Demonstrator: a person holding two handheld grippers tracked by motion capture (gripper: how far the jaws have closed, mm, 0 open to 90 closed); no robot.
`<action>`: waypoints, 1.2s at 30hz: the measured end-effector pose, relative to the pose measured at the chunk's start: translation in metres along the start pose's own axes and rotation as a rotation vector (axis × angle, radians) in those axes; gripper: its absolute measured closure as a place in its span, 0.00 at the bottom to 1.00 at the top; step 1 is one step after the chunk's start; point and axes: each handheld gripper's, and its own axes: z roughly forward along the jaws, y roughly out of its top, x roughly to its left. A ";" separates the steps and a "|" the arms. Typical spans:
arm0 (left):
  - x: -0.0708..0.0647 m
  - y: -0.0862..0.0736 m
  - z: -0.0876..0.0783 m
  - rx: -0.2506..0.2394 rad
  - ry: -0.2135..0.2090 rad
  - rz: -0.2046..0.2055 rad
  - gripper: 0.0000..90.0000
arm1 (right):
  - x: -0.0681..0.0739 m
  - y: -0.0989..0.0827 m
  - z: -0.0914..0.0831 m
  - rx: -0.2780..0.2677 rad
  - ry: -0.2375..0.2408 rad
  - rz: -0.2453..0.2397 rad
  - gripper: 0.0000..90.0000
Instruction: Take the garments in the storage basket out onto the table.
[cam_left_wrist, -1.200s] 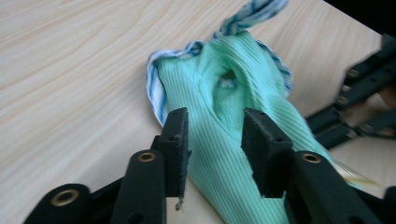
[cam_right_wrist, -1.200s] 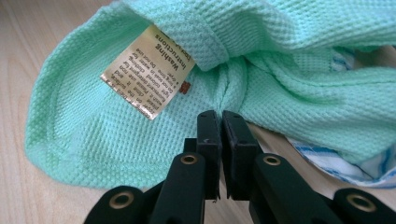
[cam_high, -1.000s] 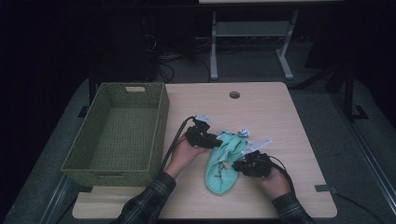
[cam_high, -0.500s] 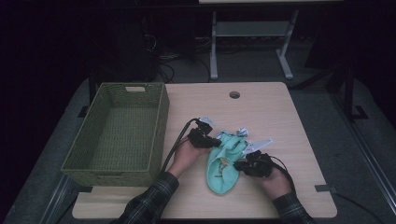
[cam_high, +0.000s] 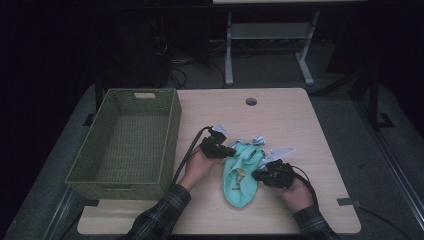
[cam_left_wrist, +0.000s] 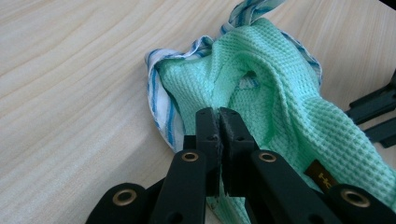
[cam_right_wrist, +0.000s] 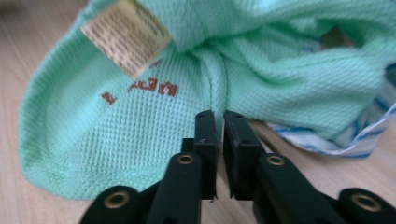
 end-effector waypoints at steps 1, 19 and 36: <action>0.000 0.000 -0.001 0.002 0.003 0.004 0.97 | 0.001 0.000 0.001 0.011 -0.005 -0.001 0.96; 0.011 -0.003 -0.015 -0.007 0.065 -0.013 0.97 | -0.008 -0.022 -0.035 -0.004 -0.097 0.034 0.99; 0.013 -0.006 -0.012 0.001 0.099 -0.022 0.97 | 0.005 -0.072 -0.065 0.007 -0.086 0.084 1.00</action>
